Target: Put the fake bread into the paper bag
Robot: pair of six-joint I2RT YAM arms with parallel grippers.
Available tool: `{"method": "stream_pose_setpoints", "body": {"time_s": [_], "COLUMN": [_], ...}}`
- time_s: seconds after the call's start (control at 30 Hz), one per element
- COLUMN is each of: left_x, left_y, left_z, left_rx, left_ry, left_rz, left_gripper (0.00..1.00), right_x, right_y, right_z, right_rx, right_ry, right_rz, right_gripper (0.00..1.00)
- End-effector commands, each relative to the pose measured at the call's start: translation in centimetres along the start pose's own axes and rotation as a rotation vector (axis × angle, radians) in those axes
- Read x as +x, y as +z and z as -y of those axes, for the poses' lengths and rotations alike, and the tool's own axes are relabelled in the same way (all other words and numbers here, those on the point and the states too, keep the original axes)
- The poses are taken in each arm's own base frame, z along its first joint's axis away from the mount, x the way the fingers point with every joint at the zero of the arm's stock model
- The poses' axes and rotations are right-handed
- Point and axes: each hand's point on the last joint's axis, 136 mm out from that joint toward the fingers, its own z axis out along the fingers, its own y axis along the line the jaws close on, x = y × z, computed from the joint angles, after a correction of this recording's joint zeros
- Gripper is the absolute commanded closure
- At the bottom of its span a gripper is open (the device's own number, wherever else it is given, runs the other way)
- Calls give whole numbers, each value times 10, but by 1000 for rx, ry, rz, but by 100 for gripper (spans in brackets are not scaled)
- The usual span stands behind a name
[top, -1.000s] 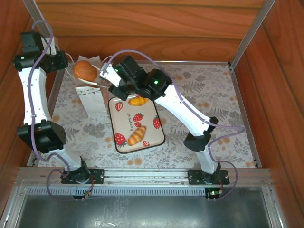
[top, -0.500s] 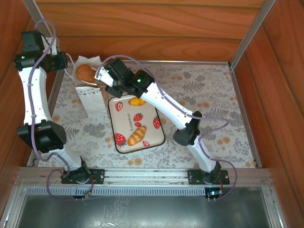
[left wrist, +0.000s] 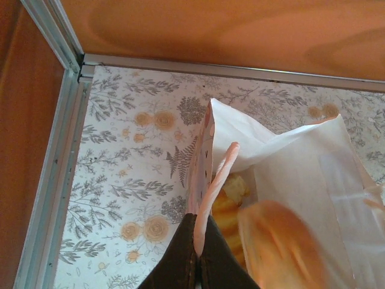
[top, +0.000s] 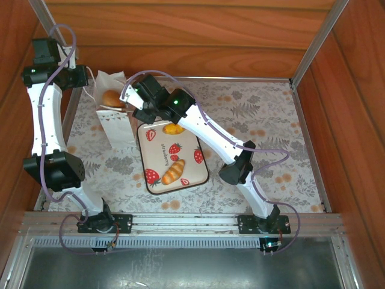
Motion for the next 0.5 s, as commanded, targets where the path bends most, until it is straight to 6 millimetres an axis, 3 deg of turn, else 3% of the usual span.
{"method": "stream_pose_setpoints", "body": {"time_s": [0.0, 0.4, 0.47], "left_x": [-2, -4, -5], "left_y": [-1, -3, -6], "left_z": [1, 12, 13], "left_rx": [-5, 51, 57], "left_ry": [22, 3, -5], "left_rz": [-4, 5, 10], "left_gripper": [99, 98, 93], "right_x": [-9, -28, -31], "right_y": [-20, -59, -70], "right_z": [11, 19, 21], "right_rx": [29, 12, 8], "right_ry": [6, 80, 99], "right_rz": [33, 125, 143], "right_gripper": [31, 33, 33]}}
